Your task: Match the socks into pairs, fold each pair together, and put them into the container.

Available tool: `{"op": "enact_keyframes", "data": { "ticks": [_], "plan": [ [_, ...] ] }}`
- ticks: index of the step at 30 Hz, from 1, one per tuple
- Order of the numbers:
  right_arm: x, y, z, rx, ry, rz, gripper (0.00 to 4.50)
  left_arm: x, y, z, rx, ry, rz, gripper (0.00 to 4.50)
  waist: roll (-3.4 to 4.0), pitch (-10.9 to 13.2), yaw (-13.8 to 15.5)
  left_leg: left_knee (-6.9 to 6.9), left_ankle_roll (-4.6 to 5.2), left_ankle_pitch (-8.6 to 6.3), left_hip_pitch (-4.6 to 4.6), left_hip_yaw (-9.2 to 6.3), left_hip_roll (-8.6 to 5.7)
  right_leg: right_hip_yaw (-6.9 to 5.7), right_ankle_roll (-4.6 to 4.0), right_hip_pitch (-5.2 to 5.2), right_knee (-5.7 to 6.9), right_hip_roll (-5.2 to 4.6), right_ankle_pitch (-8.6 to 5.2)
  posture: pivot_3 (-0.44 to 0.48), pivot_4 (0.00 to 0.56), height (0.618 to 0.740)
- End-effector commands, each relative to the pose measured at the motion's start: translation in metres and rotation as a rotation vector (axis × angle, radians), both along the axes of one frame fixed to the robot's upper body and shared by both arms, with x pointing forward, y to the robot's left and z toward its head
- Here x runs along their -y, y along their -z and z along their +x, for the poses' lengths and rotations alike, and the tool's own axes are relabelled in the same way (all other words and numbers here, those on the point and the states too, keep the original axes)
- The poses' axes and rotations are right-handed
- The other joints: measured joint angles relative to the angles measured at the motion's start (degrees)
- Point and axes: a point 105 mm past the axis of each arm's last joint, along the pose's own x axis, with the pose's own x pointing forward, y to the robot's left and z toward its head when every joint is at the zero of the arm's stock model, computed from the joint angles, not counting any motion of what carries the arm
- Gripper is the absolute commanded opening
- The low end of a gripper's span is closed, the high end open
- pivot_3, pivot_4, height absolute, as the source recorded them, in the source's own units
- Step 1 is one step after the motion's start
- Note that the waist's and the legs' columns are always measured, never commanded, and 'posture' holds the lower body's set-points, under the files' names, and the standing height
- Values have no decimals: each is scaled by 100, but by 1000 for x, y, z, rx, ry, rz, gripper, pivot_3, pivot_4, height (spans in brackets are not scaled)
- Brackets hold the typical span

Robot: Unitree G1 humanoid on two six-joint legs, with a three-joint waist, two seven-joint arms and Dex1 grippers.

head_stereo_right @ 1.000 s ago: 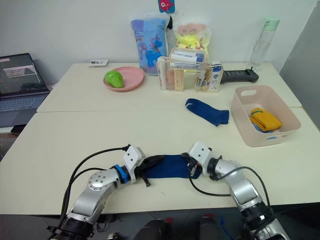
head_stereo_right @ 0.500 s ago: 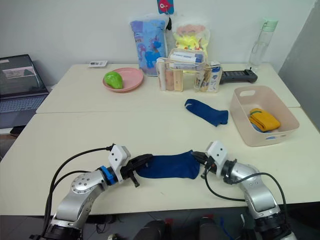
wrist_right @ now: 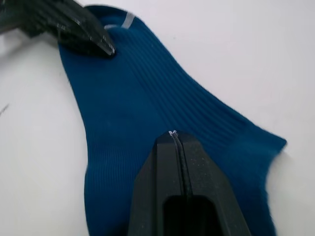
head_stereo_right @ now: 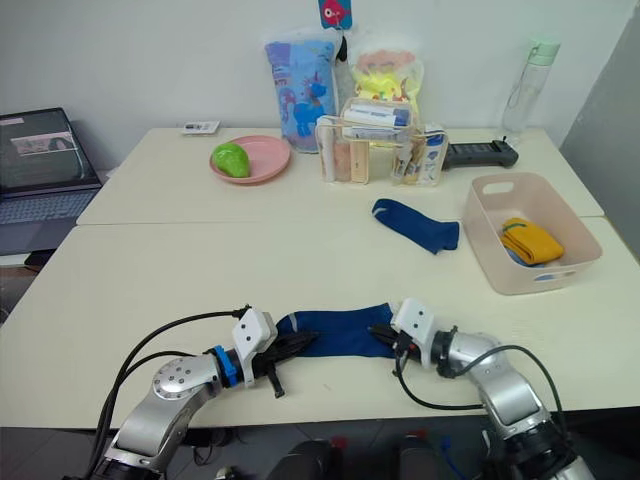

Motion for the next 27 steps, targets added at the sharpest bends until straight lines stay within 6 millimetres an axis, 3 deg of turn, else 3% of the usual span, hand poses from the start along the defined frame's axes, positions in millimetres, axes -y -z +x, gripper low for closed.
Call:
{"op": "enact_keyframes", "data": {
  "ticks": [1,5,11,12,15,19,25,26,27],
  "plan": [
    [17,7,-3,-28,14,-40,0,-17,2,1,-49,-56,2,19,-1,-1,-1,-1,2,-1,2,-1,1,0,0,2,0,0,0,0,150,740],
    [35,2,-2,-24,42,-46,0,-26,0,-6,-70,-38,3,19,1,-1,0,-1,21,-12,8,-1,2,-2,0,9,0,0,-1,0,150,740],
    [41,-44,2,-11,106,184,0,-31,-38,-3,-29,-74,-127,19,1,12,7,0,24,-14,4,-6,2,-4,1,13,-6,0,-1,0,150,740],
    [46,-51,6,13,147,199,0,-37,-45,0,-17,-111,-150,192,1,12,7,0,24,-14,2,-7,2,-5,1,11,-6,0,-1,0,150,740],
    [66,-66,20,89,298,219,582,-60,-59,9,31,-237,-178,840,1,12,15,-2,23,-15,1,-8,3,-5,1,9,-7,0,-1,0,150,740],
    [90,-61,26,144,425,164,2011,-93,-59,20,91,-408,-161,2155,2,12,39,-2,22,-15,2,-7,1,-6,1,9,-9,0,-1,0,150,740],
    [102,-44,28,162,486,107,4194,-108,-42,24,101,-474,-113,4124,3,13,40,-2,19,-14,2,-4,1,-5,1,10,-10,0,-1,0,150,740],
    [102,-43,28,162,487,105,4500,-108,-41,23,100,-475,-114,4457,3,12,41,-2,19,-14,2,-4,1,-4,1,9,-9,0,-1,0,150,740],
    [103,-42,28,162,489,107,4500,-108,-42,23,100,-474,-116,4486,3,12,39,-2,20,-14,2,-4,1,-5,1,9,-9,0,-1,0,150,740]
  ]
}}
